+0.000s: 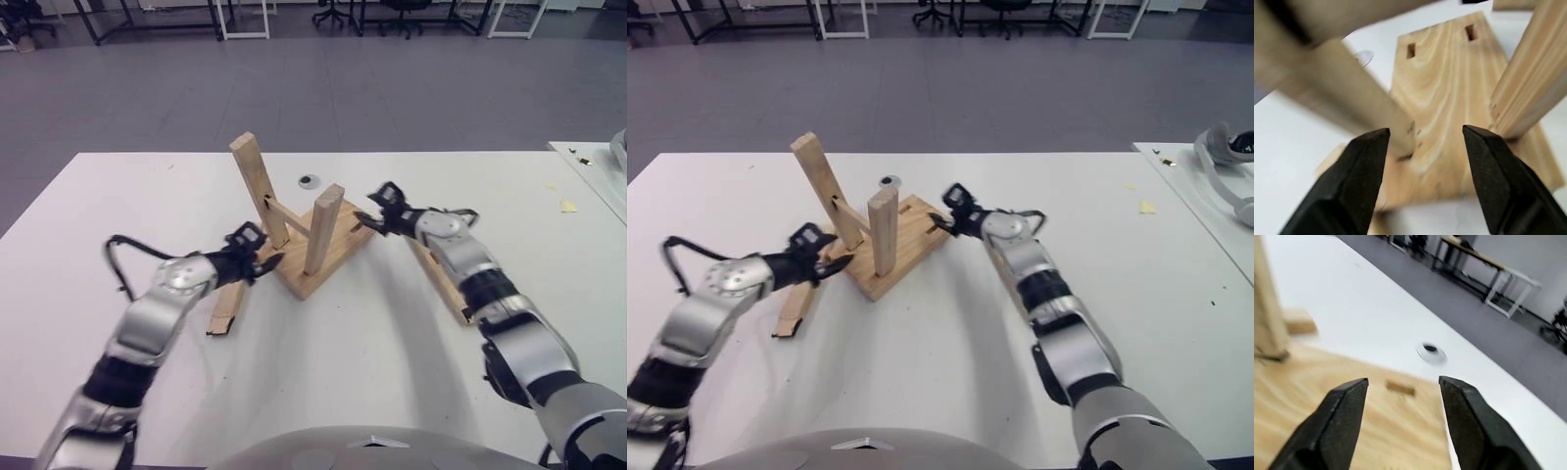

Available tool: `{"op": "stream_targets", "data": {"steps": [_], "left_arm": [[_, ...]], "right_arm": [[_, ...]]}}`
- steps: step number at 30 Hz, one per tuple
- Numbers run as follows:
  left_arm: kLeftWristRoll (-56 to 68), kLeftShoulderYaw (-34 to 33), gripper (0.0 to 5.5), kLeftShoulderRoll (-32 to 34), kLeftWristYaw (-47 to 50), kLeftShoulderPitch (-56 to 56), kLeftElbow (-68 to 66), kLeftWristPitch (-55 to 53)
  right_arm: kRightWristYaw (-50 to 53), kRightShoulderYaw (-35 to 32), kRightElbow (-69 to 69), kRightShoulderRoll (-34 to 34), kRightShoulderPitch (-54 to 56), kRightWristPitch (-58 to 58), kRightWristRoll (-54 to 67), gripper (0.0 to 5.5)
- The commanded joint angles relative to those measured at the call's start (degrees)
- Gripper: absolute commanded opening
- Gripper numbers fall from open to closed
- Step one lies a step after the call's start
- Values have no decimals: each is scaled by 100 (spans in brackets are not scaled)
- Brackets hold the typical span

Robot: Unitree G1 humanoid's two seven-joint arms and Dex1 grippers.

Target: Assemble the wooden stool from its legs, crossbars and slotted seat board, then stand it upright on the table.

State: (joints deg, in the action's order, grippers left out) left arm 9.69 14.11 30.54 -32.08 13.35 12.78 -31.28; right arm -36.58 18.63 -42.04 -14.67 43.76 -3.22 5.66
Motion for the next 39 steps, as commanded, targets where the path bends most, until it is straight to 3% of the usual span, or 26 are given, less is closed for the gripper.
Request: {"op": "stream_targets", "data": {"steps": [1,6,10,14,18,21,25,28,32,36,39], "left_arm": [[-269,367,276,-507,-19,471,-774,272],[-99,255,276,-746,-346,388,-1159,590],[186,15,276,-401,-1186,47,-1230,1337],[439,-285,276,26,-1820,-188,-1003,1563],[1233,-836,276,837,-2505,-702,321,892],[1371,-1038,276,1386,-2687,-1018,1024,529],[908,-554,276,1993,-3075,-1147,1366,518],[182,18,276,1715,-2707,-813,907,759],[-762,673,276,1125,-2176,-207,-168,1149],[-1608,1068,276,237,-1394,807,-2396,2500],[-1809,983,276,-449,-752,1809,-4261,3372]], "right_arm": [[-1168,326,639,73,-206,-302,-12,272],[-2551,643,3037,-568,-1021,929,445,272],[-2337,557,3873,-714,-1214,1595,347,272],[-1582,294,3518,-1143,-1128,1520,-502,272],[-1351,-111,3139,-1685,-1397,1326,-756,272],[-595,-63,1727,-1472,-917,717,-1297,272],[417,13,-478,-869,-98,-213,-1781,272],[513,326,-1684,-495,402,-873,-2206,272],[-391,826,-2513,-426,764,-1434,-2739,272],[-1793,716,-2457,-891,765,-1590,-2536,272],[-2958,448,-1594,-1522,273,-1448,-2039,272]]}}
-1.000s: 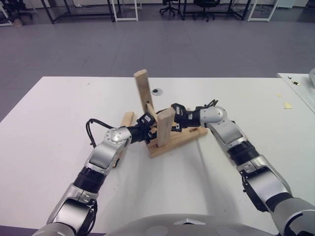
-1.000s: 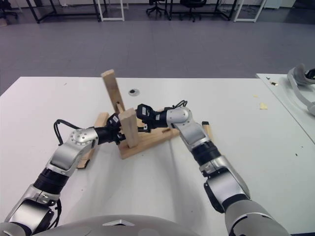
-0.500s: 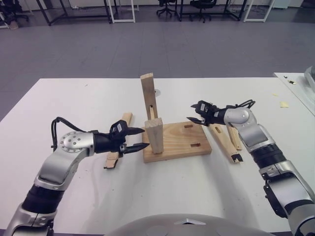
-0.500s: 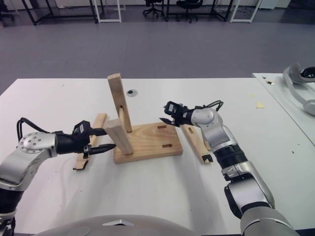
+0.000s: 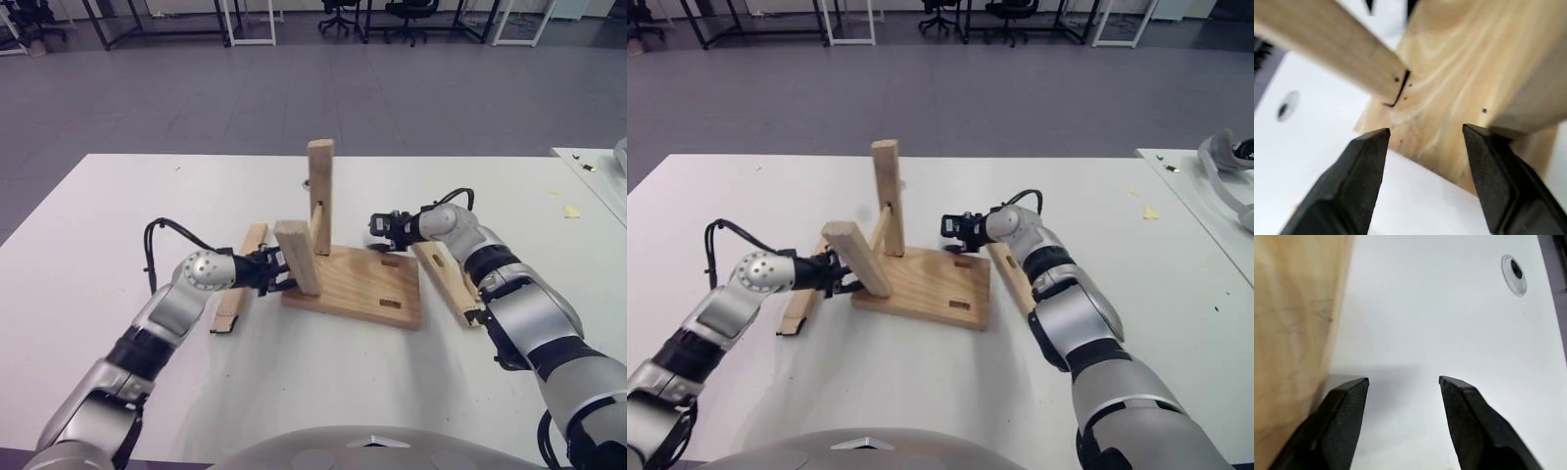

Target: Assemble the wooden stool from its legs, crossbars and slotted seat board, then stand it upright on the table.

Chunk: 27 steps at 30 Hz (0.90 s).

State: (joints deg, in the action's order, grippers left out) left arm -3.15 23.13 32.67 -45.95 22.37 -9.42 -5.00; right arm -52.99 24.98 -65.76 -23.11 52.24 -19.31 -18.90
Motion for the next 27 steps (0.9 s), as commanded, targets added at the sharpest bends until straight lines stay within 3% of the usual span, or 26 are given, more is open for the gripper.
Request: {"op": "stream_targets", "data": {"steps": [1,5,7,13,16,21,27], "left_arm": [[-607,65,276,-733,794,1104,-2463,1020],[-98,-561,276,-856,839,1385,-3098,1795],[57,-935,276,-411,729,1057,-2777,1997],[644,-1750,276,1179,-251,-1101,579,1133],[693,-1551,276,1589,-767,-1773,1785,375],[-516,-557,276,1118,-513,-1251,1080,456],[-1064,-204,276,-456,730,68,-979,1268]], "right_arm": [[-1547,-206,1106,-815,-770,233,511,272],[-2207,-387,3158,-1204,-1888,1220,1156,272],[-1870,-598,3928,-1215,-2264,1657,1294,272],[-1121,-737,4463,-1231,-2609,2044,1127,272],[-833,-727,4389,-1089,-2614,2052,1114,272],[-720,-515,4228,-800,-2433,2081,1078,272],[-1206,-408,5036,-1064,-2959,2543,1284,272]]}}
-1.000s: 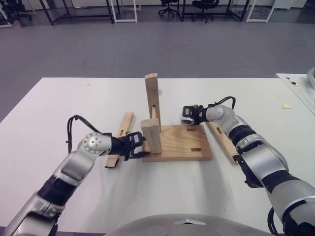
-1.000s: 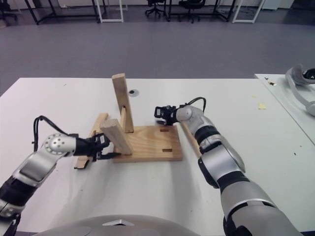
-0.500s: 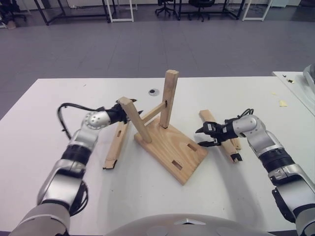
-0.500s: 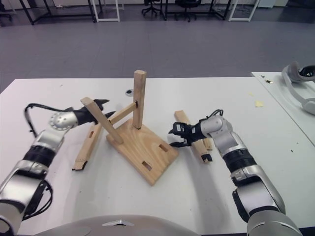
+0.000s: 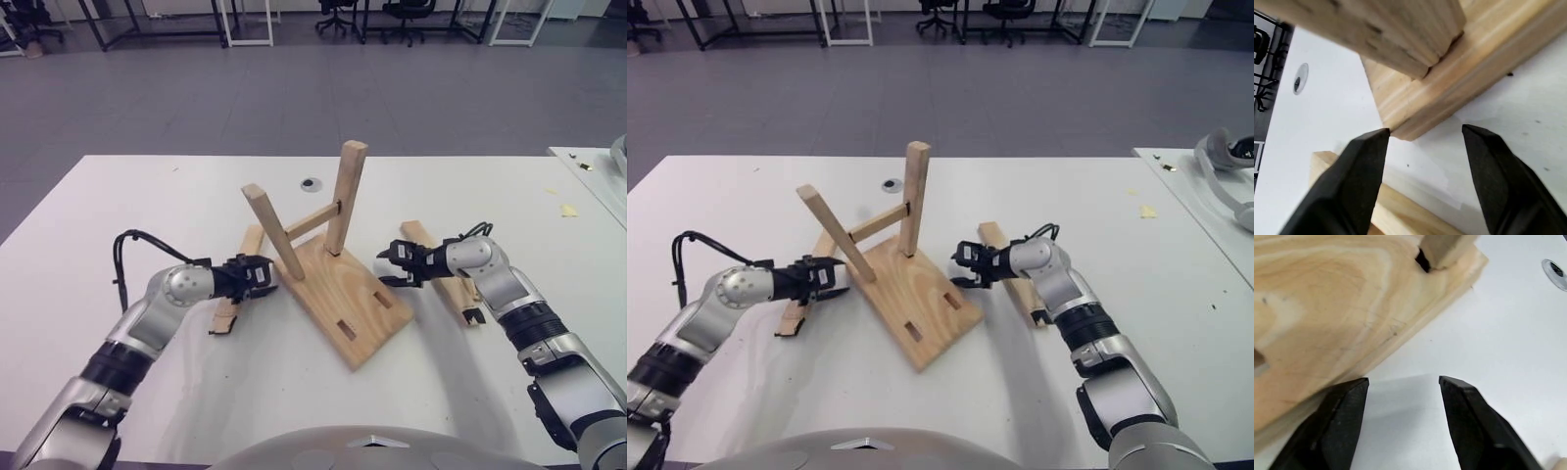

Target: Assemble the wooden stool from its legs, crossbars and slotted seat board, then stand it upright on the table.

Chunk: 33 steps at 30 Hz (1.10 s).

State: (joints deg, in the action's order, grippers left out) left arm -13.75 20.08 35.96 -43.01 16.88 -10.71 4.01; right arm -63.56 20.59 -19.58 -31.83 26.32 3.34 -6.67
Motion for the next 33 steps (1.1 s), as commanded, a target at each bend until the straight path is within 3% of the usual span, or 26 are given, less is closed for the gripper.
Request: {"op": "stream_targets", "data": {"steps": [1,7,10,13,17,21,30,33], "left_arm": [[2,96,276,-988,543,812,-1132,500],[199,-263,276,-948,607,606,-1141,747],[373,-638,276,-545,461,62,-168,373],[667,-850,276,-352,246,-656,1075,-316],[451,-487,276,-74,-87,-1400,2216,-999],[-209,9,276,21,-89,-1322,2090,-1112],[-149,176,276,-59,-280,-1647,2560,-1518],[-168,375,276,-225,-266,-1644,2650,-1667]], "right_arm": [[97,-44,424,-196,-399,305,-23,272],[1518,-584,648,-221,-563,597,-386,272],[2312,-1532,1673,-303,-1088,1499,-295,272],[3198,-2935,2333,350,-1501,2827,424,272],[3647,-3887,2212,963,-2001,3362,1259,272],[3823,-3905,1752,1109,-1933,3277,1507,272],[3902,-3636,1581,954,-2130,3979,1637,272],[3975,-3628,1770,953,-2218,4201,1721,219]]}}
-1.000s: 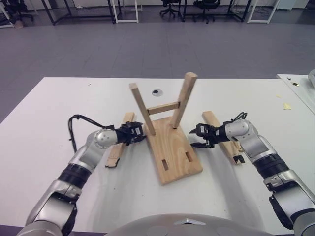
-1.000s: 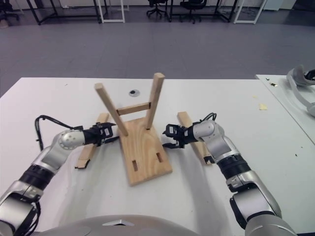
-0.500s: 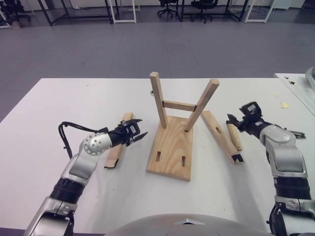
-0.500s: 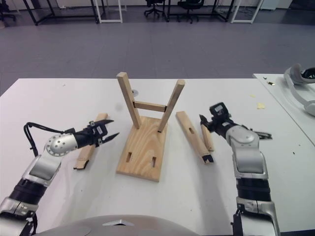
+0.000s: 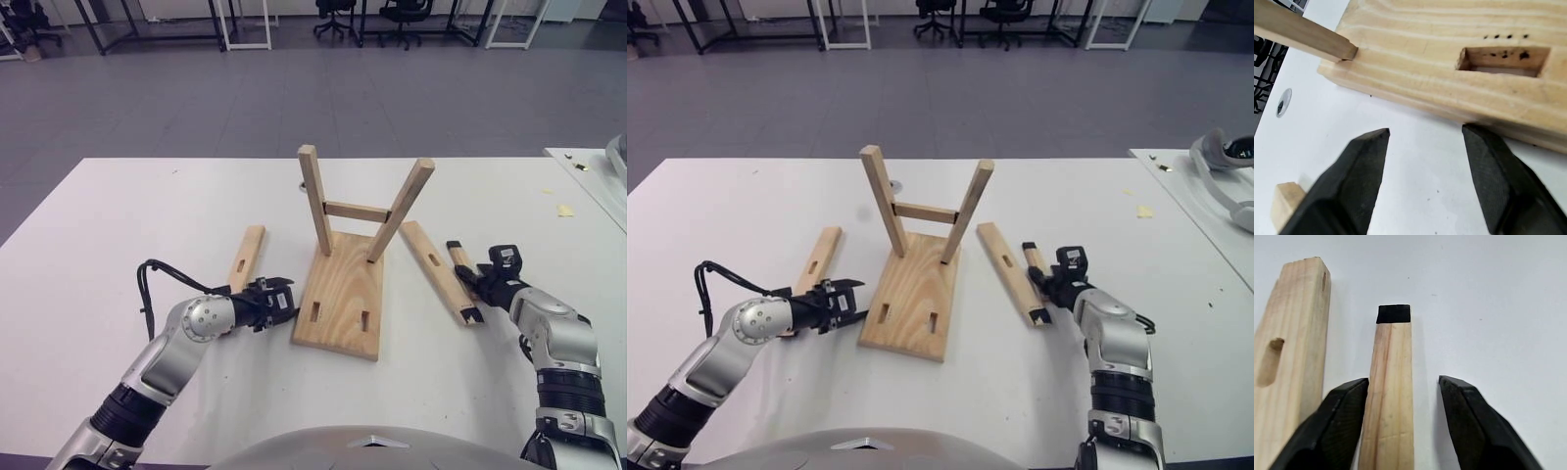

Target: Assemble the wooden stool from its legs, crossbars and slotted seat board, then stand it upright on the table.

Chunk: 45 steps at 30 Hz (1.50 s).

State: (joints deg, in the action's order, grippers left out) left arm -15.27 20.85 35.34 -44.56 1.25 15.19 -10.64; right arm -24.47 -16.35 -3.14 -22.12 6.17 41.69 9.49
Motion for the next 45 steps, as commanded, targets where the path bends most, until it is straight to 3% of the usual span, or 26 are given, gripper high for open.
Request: {"op": "stream_targets", "data": {"steps": [1,5,10,13,16,21,24,27,29,40,45], "left_arm": [[-21,371,276,-240,-92,-63,70,-251],[-30,451,276,-348,-51,-40,134,-348],[132,-54,276,-363,187,214,255,-361],[2352,-1700,276,-1137,311,918,1270,-1497],[4407,-3006,276,-1518,794,2134,1779,-2485],[6742,-3891,276,-2035,2468,4037,1478,-3469],[7933,-3997,276,-2443,3434,4679,1114,-3648],[8539,-3954,276,-2518,3964,4882,1001,-3610],[8917,-3970,276,-2453,4188,4907,1013,-3532],[9263,-3737,86,-2177,4384,4653,1063,-3146],[9255,-3676,43,-2094,4347,4580,1028,-3016]], "right_arm": [[66,67,168,-19,-208,405,133,201],[58,99,210,-72,-221,452,208,134],[350,-96,91,-49,-22,-306,145,130],[749,-675,588,-383,843,-1353,209,130],[884,-746,1499,-799,2063,-1623,338,130],[86,835,3196,-866,3333,-1640,548,130],[-101,1929,3416,-484,3664,-1950,310,130],[-180,2352,3335,-277,3737,-2114,155,130],[-212,2377,3352,-236,3690,-2173,140,130],[-265,2340,3354,-32,3720,-2200,257,130],[-283,2296,3349,16,3713,-2214,262,130]]}}
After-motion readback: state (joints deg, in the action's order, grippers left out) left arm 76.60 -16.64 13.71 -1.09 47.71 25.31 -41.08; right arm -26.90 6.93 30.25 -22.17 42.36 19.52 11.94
